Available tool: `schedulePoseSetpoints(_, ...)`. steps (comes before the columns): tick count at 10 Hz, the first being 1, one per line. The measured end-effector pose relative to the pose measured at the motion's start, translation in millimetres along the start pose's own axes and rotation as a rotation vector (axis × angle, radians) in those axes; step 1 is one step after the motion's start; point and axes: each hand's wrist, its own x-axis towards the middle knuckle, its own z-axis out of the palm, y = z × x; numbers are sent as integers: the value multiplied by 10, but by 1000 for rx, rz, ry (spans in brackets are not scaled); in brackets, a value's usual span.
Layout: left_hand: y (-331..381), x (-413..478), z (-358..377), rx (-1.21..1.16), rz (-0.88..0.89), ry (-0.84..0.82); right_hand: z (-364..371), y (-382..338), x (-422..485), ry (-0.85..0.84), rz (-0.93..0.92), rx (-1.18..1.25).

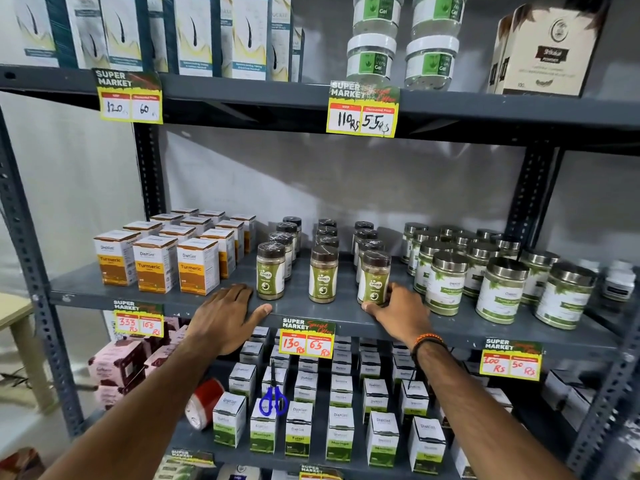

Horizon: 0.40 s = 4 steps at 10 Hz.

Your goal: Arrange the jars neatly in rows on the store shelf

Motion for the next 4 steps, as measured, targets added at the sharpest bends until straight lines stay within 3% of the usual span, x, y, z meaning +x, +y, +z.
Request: schedulePoseSetpoints(4,19,-17,-56,-36,-13,-38,-154,-53,-95,-69,37,16)
